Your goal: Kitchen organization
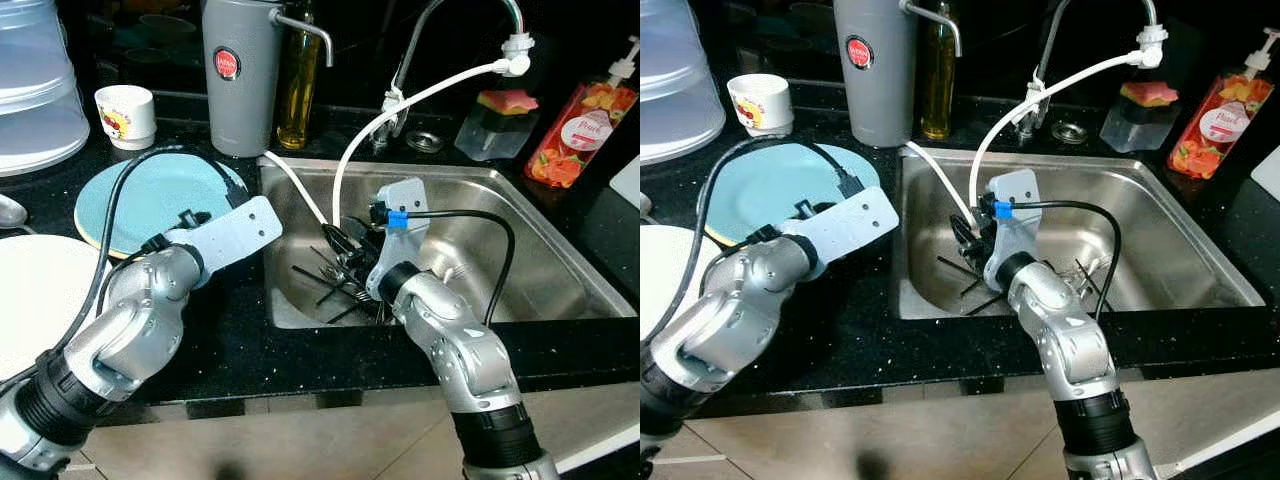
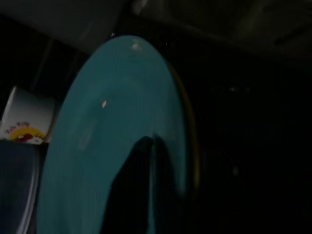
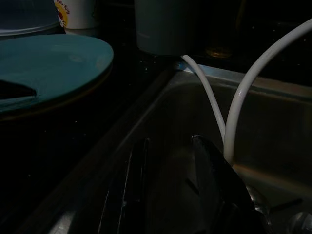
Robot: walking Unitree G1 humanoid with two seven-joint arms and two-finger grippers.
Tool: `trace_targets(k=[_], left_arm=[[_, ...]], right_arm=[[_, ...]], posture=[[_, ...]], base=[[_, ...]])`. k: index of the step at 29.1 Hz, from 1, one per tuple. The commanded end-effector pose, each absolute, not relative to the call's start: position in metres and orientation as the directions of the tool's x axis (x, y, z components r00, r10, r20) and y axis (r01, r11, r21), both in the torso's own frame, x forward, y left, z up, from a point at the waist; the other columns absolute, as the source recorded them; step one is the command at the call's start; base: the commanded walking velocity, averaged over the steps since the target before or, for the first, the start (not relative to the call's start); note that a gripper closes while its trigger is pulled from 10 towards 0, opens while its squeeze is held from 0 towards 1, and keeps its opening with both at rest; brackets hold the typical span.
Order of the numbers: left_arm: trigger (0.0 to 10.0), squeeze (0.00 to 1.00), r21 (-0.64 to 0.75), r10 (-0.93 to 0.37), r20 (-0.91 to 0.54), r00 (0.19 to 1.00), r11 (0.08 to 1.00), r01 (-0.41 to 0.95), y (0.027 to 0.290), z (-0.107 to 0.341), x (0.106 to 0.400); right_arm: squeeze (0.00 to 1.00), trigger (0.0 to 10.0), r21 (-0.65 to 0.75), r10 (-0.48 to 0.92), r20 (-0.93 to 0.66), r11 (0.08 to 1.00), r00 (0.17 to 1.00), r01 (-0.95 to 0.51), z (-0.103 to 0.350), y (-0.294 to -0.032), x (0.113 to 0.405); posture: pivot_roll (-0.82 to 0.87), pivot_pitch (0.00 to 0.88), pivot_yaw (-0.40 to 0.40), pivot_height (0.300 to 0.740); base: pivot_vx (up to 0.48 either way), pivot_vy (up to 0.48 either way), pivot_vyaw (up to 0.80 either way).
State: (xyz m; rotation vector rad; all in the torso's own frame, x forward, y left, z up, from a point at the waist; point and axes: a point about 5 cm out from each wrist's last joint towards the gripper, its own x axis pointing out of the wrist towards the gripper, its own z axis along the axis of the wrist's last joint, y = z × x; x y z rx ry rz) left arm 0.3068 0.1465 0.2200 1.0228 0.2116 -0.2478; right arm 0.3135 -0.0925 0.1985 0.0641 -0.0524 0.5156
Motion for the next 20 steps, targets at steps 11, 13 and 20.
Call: trace_targets(k=[11,13,20], left_arm=[[3.9,0.00,0.893,-0.247,0.055,0.968,0.446,0.063,0.117,0.254,0.313],[10.0,0.00,0.899,-0.306,0.123,0.944,0.437,0.024,0.108,0.262,0.311],[10.0,0.00,0.875,-0.484,0.192,0.854,0.479,0.075,0.084,0.271,0.301]], right_arm=[[0.00,10.0,0.052,0.476,0.073,0.876,0.877,-0.480,0.199,-0.095,0.317],[0.00,10.0,0.053,0.471,0.075,0.878,0.879,-0.476,0.199,-0.096,0.317],[0.00,10.0,0.058,0.420,0.088,0.903,0.903,-0.426,0.201,-0.102,0.320]], posture=[[0.33,0.000,-0.111,0.740],[0.33,0.000,-0.109,0.740],[0.32,0.000,-0.109,0.740]], base=[[0.000,0.000,0.00],[0.000,0.000,0.00],[0.000,0.000,0.00]])
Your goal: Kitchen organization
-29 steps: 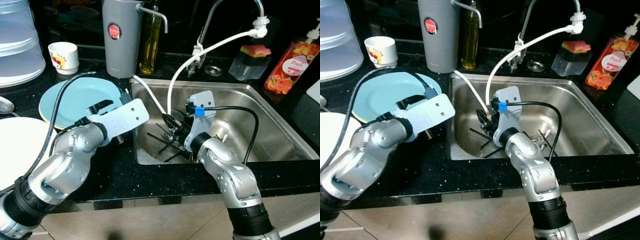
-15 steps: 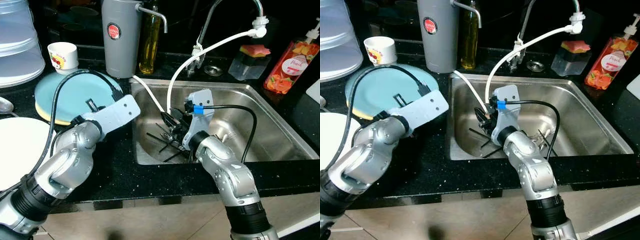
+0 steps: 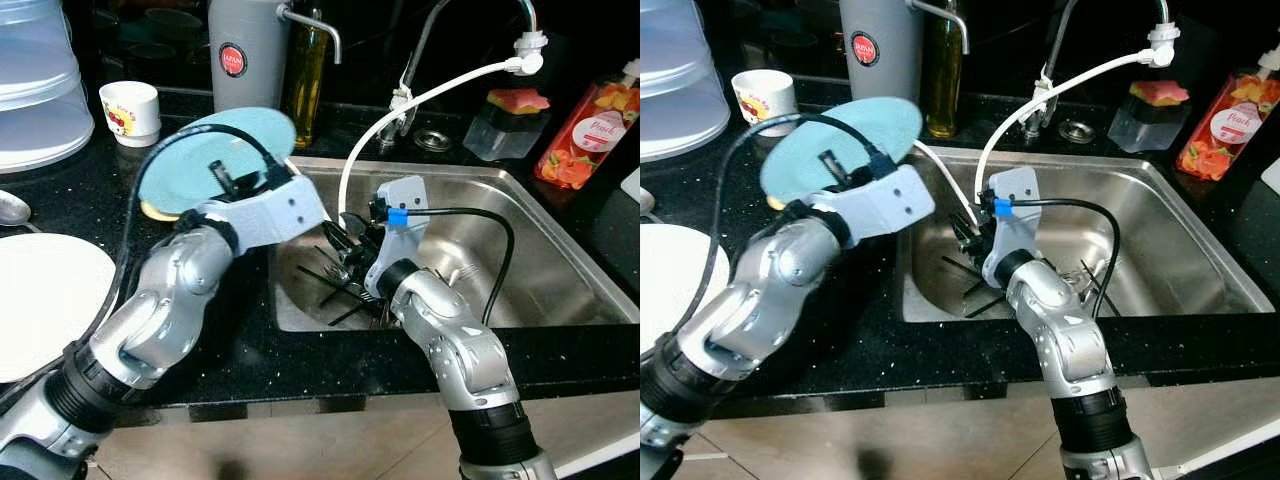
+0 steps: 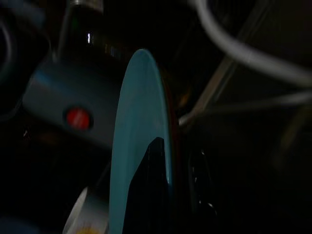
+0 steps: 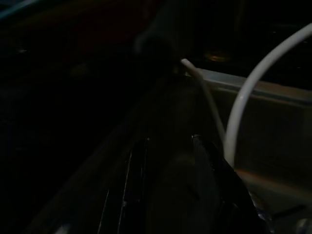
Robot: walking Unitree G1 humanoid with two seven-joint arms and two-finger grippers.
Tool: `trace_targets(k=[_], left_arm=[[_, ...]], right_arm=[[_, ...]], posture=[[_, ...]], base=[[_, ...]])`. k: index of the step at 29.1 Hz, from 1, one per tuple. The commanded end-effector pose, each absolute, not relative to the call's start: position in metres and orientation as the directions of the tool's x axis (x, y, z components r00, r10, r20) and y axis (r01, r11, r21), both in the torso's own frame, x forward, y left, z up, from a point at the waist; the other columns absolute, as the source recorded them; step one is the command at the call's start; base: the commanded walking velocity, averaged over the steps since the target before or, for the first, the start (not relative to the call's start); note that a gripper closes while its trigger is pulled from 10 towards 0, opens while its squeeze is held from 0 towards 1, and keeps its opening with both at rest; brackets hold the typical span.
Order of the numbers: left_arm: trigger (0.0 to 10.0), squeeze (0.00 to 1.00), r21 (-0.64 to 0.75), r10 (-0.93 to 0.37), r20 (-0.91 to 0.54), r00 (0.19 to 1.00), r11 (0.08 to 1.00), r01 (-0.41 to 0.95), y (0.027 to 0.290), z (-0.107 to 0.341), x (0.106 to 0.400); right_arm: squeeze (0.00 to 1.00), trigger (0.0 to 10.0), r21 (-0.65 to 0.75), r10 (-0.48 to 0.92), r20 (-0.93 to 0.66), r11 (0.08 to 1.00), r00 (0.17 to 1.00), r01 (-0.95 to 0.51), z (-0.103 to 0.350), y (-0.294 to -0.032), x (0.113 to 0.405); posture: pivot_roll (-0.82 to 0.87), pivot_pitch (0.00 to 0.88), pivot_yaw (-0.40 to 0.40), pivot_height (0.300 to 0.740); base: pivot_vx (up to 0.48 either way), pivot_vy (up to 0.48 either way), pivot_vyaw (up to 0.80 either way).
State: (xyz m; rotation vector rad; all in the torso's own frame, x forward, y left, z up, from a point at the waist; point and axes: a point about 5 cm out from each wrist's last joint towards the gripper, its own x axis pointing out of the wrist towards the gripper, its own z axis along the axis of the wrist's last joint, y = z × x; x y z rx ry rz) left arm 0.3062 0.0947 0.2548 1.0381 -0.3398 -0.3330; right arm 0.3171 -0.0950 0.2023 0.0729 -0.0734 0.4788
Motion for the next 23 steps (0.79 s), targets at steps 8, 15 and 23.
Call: trace_targets(k=[8,15,23], left_arm=[[10.0,0.00,0.781,-0.641,0.341,0.688,0.601,0.172,0.057,0.295,0.291],[10.0,0.00,0.659,-0.734,0.331,0.593,0.630,0.411,0.038,0.295,0.300],[10.0,0.00,0.509,-0.737,0.239,0.633,0.650,0.565,0.034,0.282,0.316]], right_arm=[[0.00,10.0,0.067,0.337,0.095,0.937,0.937,-0.344,0.203,-0.113,0.326],[0.00,10.0,0.066,0.077,0.029,0.995,0.997,-0.079,0.193,-0.147,0.337],[0.00,10.0,0.080,-0.093,0.015,0.993,0.996,0.092,0.191,-0.172,0.338]], posture=[[0.32,0.000,-0.111,0.740],[0.31,0.000,-0.109,0.740],[0.30,0.000,-0.101,0.740]], base=[[0.000,0.000,0.00],[0.000,0.000,0.00],[0.000,0.000,0.00]])
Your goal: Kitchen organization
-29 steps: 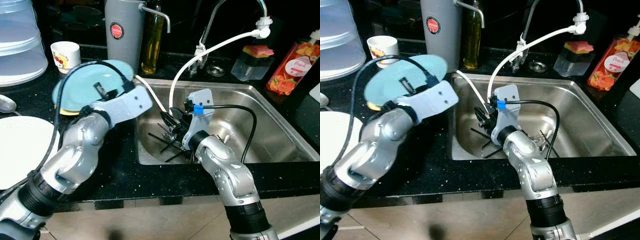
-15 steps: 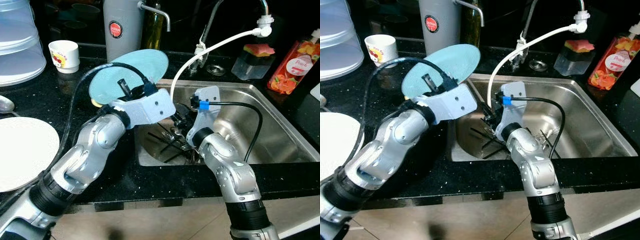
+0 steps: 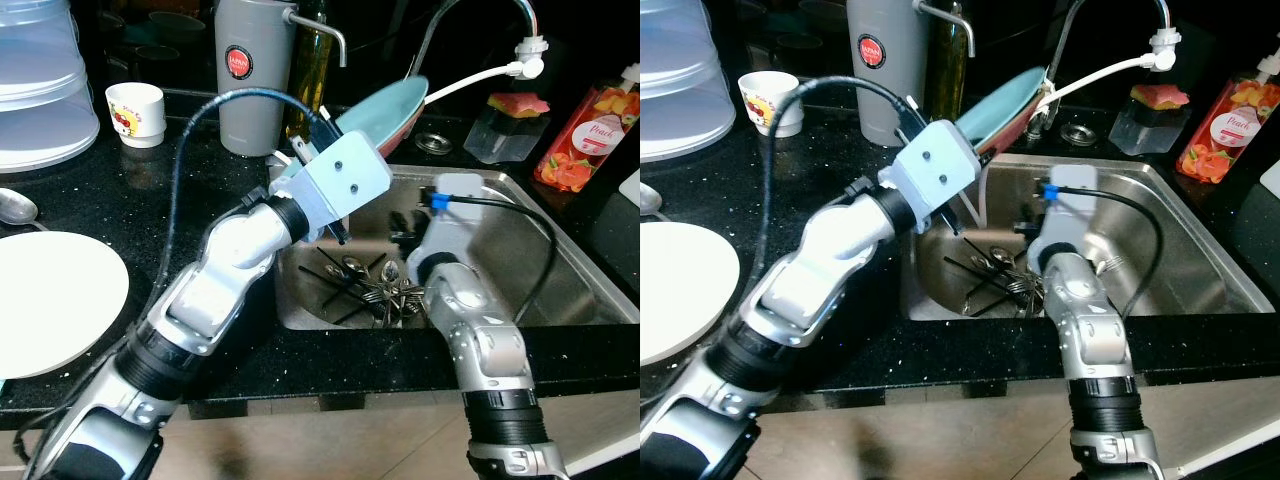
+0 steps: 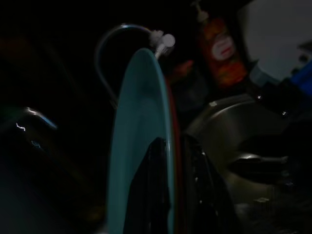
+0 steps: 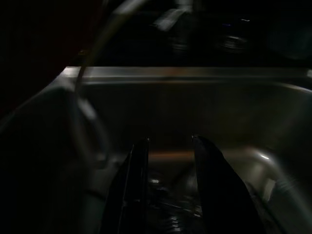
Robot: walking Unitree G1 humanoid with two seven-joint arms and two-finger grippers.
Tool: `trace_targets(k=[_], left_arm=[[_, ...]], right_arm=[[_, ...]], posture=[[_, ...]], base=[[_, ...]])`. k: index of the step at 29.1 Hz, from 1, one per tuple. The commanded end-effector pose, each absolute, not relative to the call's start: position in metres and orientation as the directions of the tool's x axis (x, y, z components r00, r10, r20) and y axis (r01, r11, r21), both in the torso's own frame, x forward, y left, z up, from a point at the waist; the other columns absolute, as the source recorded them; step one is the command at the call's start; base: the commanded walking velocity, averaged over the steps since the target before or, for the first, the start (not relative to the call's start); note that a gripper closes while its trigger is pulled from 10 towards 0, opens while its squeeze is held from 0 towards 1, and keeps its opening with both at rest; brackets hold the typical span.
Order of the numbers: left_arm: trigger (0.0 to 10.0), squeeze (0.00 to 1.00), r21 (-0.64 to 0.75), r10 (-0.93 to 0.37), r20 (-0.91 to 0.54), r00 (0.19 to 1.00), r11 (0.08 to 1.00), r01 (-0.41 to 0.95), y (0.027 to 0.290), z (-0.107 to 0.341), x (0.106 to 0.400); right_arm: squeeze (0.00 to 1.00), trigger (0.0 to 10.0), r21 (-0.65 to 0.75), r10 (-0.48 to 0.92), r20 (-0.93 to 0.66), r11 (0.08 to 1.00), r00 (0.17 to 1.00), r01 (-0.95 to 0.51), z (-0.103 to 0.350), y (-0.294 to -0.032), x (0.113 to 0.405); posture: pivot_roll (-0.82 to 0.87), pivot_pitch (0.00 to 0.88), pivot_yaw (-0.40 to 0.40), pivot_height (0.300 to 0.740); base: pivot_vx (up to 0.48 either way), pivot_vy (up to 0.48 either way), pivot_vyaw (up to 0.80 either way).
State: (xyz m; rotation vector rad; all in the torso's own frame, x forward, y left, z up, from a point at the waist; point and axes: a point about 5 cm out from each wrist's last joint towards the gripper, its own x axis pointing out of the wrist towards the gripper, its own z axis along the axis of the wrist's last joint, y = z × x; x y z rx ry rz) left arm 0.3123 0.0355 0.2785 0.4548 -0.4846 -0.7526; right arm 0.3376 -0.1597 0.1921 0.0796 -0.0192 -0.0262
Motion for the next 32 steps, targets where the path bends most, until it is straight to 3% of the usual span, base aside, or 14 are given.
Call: trace_targets(k=[1,5,13,17,19,20,21,23,25,27,28,30,31,32], left_arm=[[10.0,0.00,0.439,-0.735,0.194,0.650,0.658,0.612,0.034,0.275,0.323],[10.0,0.00,0.395,-0.746,0.033,0.665,0.621,0.677,0.038,0.252,0.334],[10.0,0.01,0.475,-0.849,-0.239,0.471,0.321,0.819,0.037,0.220,0.319],[10.0,0.03,0.479,-0.853,-0.268,0.449,0.286,0.830,0.037,0.218,0.318],[10.0,0.88,0.484,-0.853,-0.294,0.431,0.256,0.837,0.037,0.214,0.318],[10.0,0.88,0.485,-0.853,-0.301,0.427,0.249,0.839,0.036,0.212,0.318],[10.0,1.00,0.489,-0.850,-0.297,0.436,0.256,0.834,0.036,0.212,0.320],[10.0,1.00,0.488,-0.857,-0.263,0.443,0.278,0.828,0.035,0.217,0.320],[10.0,1.00,0.497,-0.878,-0.106,0.466,0.360,0.790,0.034,0.239,0.319],[10.0,1.00,0.508,-0.870,-0.046,0.491,0.403,0.761,0.035,0.247,0.319],[10.0,0.00,0.526,-0.845,0.034,0.534,0.469,0.710,0.036,0.258,0.321],[10.0,0.00,0.552,-0.742,0.197,0.641,0.625,0.553,0.044,0.278,0.327],[10.0,0.00,0.552,-0.742,0.197,0.641,0.625,0.553,0.044,0.278,0.327],[10.0,0.00,0.563,-0.672,0.271,0.689,0.691,0.453,0.050,0.288,0.329]], right_arm=[[0.00,10.0,0.082,-0.134,0.017,0.988,0.991,0.132,0.191,-0.177,0.338],[0.00,10.0,0.085,-0.194,0.024,0.978,0.981,0.192,0.192,-0.185,0.338],[0.00,10.0,0.102,-0.267,0.035,0.960,0.963,0.262,0.194,-0.190,0.336],[0.00,10.0,0.109,-0.268,0.038,0.959,0.963,0.263,0.194,-0.189,0.336],[0.00,10.0,0.116,-0.266,0.044,0.959,0.963,0.260,0.196,-0.187,0.336],[0.00,10.0,0.119,-0.266,0.047,0.959,0.963,0.259,0.196,-0.186,0.336],[0.00,10.0,0.122,-0.265,0.050,0.959,0.963,0.258,0.197,-0.185,0.336],[0.00,10.0,0.127,-0.266,0.055,0.958,0.963,0.257,0.198,-0.185,0.336],[0.00,10.0,0.138,-0.266,0.065,0.957,0.962,0.255,0.199,-0.185,0.335],[0.00,10.0,0.141,-0.263,0.069,0.958,0.962,0.251,0.200,-0.185,0.335],[0.00,10.0,0.146,-0.257,0.075,0.959,0.963,0.245,0.201,-0.184,0.335],[0.00,10.0,0.157,-0.241,0.094,0.962,0.966,0.225,0.203,-0.181,0.335],[0.00,10.0,0.157,-0.241,0.094,0.962,0.966,0.225,0.203,-0.181,0.335],[0.00,10.0,0.164,-0.229,0.109,0.964,0.967,0.210,0.205,-0.178,0.335]], posture=[[0.30,0.000,-0.100,0.740],[0.30,0.000,-0.099,0.740],[0.31,0.000,-0.091,0.740],[0.31,0.000,-0.089,0.740],[0.30,0.000,-0.088,0.740],[0.30,0.000,-0.088,0.740],[0.30,0.000,-0.087,0.740],[0.30,0.000,-0.087,0.740],[0.30,0.000,-0.088,0.740],[0.30,0.000,-0.088,0.740],[0.30,0.000,-0.088,0.740],[0.30,0.000,-0.087,0.740],[0.30,0.000,-0.087,0.740],[0.30,0.000,-0.087,0.740]], base=[[0.000,0.000,0.00],[0.000,0.000,0.00],[0.000,0.000,0.00],[0.000,0.000,0.00],[0.000,0.000,0.00],[0.000,0.000,0.00],[0.000,0.000,0.00],[0.000,0.000,0.00],[0.000,0.000,0.00],[0.000,0.000,0.00],[0.000,0.000,0.00],[0.000,0.000,0.00],[0.000,0.000,0.00],[0.000,0.000,0.00]])
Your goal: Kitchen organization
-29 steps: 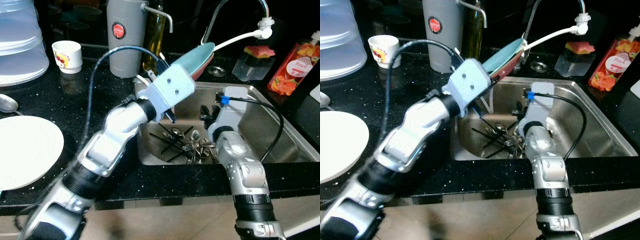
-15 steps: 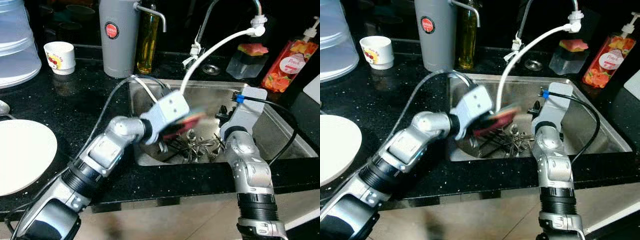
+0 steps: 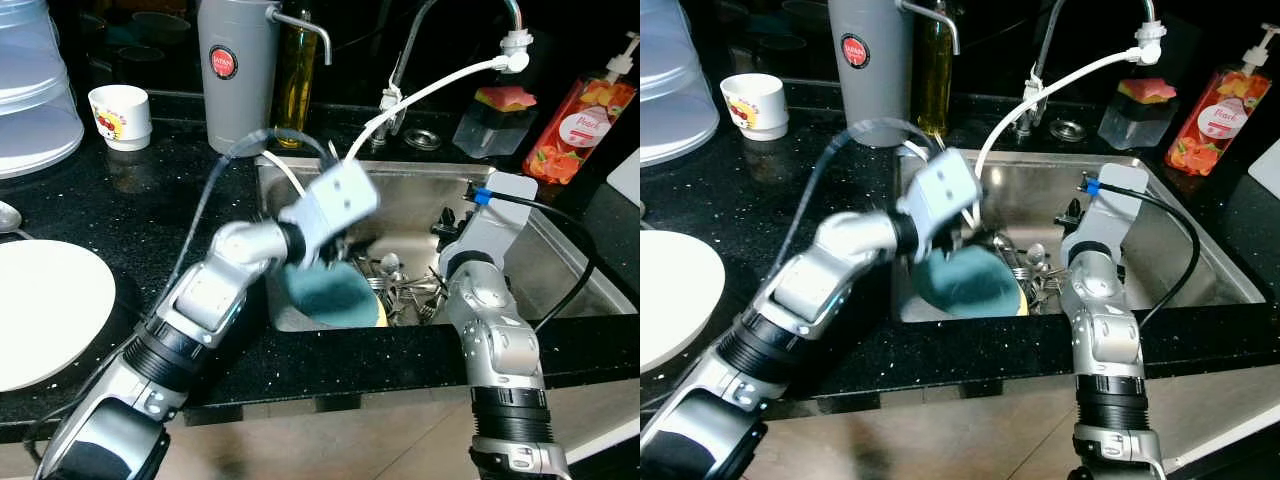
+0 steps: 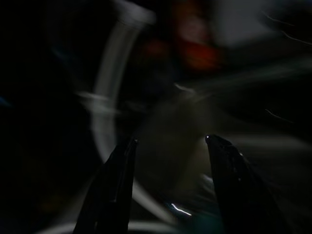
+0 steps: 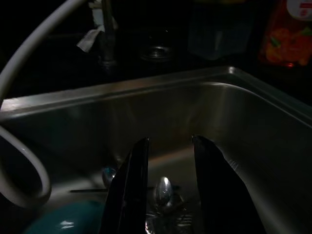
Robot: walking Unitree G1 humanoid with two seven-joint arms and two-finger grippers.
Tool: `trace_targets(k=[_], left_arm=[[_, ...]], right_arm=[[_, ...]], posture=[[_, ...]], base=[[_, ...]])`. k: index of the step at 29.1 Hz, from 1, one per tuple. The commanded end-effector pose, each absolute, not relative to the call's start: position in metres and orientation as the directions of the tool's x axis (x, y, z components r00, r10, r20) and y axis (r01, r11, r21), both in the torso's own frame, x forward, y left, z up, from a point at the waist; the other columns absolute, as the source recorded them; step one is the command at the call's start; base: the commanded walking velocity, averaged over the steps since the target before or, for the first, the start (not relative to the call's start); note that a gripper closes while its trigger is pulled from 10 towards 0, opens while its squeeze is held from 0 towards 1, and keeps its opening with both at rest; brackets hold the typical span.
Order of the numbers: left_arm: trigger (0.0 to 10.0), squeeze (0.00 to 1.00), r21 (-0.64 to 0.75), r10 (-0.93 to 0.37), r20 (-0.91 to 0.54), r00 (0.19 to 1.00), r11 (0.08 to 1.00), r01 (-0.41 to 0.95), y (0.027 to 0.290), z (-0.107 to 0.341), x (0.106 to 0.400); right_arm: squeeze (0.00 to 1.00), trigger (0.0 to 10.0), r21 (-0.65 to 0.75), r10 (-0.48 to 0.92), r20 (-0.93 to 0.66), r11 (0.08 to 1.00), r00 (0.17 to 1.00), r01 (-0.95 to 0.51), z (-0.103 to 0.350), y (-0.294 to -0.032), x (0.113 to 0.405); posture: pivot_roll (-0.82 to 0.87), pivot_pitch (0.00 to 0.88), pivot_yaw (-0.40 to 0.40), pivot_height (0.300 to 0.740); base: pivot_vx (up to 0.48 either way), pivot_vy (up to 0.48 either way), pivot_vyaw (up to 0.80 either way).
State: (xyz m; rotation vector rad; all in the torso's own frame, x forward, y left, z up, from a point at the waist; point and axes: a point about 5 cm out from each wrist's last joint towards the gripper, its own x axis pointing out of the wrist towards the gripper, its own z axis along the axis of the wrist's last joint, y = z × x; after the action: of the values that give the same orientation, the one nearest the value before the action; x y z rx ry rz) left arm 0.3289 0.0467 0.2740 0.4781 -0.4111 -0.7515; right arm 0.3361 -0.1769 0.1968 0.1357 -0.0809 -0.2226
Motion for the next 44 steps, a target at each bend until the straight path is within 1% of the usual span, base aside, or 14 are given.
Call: trace_targets(k=[1,2,7,12,20,26,32,34,35,37,38,39,42,44], left_arm=[[10.0,0.00,0.575,-0.608,0.321,0.727,0.735,0.361,0.056,0.295,0.331],[10.0,0.00,0.578,-0.548,0.349,0.760,0.764,0.285,0.061,0.298,0.333],[10.0,0.00,0.574,-0.402,0.330,0.854,0.804,0.156,0.077,0.290,0.333],[10.0,0.00,0.547,-0.338,0.297,0.893,0.827,0.131,0.083,0.277,0.326],[10.0,0.00,0.405,-0.195,0.174,0.965,0.908,0.110,0.094,0.244,0.314],[10.0,0.00,0.424,-0.168,0.216,0.962,0.903,0.063,0.094,0.246,0.308],[10.0,0.00,0.454,-0.094,0.322,0.942,0.889,-0.066,0.097,0.261,0.302],[10.0,0.00,0.433,0.010,0.304,0.953,0.889,-0.148,0.108,0.262,0.304],[10.0,0.00,0.433,0.010,0.304,0.953,0.889,-0.148,0.108,0.262,0.304],[10.0,0.00,0.396,0.186,0.271,0.944,0.873,-0.286,0.132,0.264,0.308],[10.0,0.00,0.396,0.186,0.271,0.944,0.873,-0.286,0.132,0.264,0.308],[10.0,0.00,0.361,0.303,0.263,0.916,0.850,-0.384,0.150,0.269,0.309],[10.0,0.00,0.332,0.390,0.270,0.880,0.821,-0.466,0.165,0.275,0.309],[10.0,0.00,0.282,0.505,0.287,0.814,0.767,-0.576,0.187,0.287,0.308]], right_arm=[[0.00,10.0,0.171,-0.216,0.124,0.966,0.969,0.193,0.207,-0.176,0.335],[0.00,10.0,0.181,-0.200,0.139,0.968,0.970,0.173,0.209,-0.174,0.334],[0.00,10.0,0.223,-0.075,0.231,0.975,0.970,0.023,0.220,-0.156,0.331],[0.00,10.0,0.263,0.002,0.277,0.962,0.961,-0.078,0.226,-0.144,0.328],[0.00,10.0,0.309,0.102,0.320,0.929,0.942,-0.206,0.230,-0.130,0.322],[0.00,10.0,0.302,0.179,0.330,0.910,0.927,-0.284,0.229,-0.116,0.319],[0.00,10.0,0.301,0.258,0.355,0.878,0.898,-0.372,0.230,-0.105,0.314],[0.00,10.0,0.300,0.278,0.358,0.870,0.891,-0.392,0.230,-0.103,0.312],[0.00,10.0,0.300,0.278,0.358,0.870,0.891,-0.392,0.230,-0.103,0.312],[0.00,10.0,0.301,0.290,0.357,0.864,0.888,-0.403,0.230,-0.101,0.311],[0.00,10.0,0.301,0.290,0.357,0.864,0.888,-0.403,0.230,-0.101,0.311],[0.00,10.0,0.300,0.297,0.353,0.862,0.887,-0.408,0.229,-0.100,0.311],[0.00,10.0,0.298,0.303,0.350,0.861,0.886,-0.412,0.228,-0.100,0.311],[0.00,10.0,0.297,0.306,0.346,0.861,0.887,-0.413,0.226,-0.100,0.311]], posture=[[0.31,0.000,-0.087,0.740],[0.31,0.000,-0.087,0.740],[0.32,0.011,-0.091,0.740],[0.32,0.015,-0.091,0.740],[0.32,0.024,-0.099,0.740],[0.33,0.027,-0.108,0.740],[0.33,0.032,-0.110,0.740],[0.33,0.035,-0.112,0.740],[0.33,0.035,-0.112,0.740],[0.33,0.037,-0.114,0.740],[0.33,0.037,-0.114,0.740],[0.34,0.043,-0.118,0.740],[0.34,0.048,-0.117,0.740],[0.34,0.050,-0.119,0.740]], base=[[0.000,0.000,0.00],[0.000,0.000,0.00],[0.000,0.000,0.00],[0.000,0.000,0.00],[0.000,0.000,0.00],[0.000,0.000,0.00],[0.000,0.000,0.00],[0.000,0.000,0.00],[0.000,0.000,0.00],[0.000,0.000,0.00],[0.000,0.000,0.00],[0.000,0.000,0.00],[0.000,0.000,0.00],[0.000,0.000,0.00]])
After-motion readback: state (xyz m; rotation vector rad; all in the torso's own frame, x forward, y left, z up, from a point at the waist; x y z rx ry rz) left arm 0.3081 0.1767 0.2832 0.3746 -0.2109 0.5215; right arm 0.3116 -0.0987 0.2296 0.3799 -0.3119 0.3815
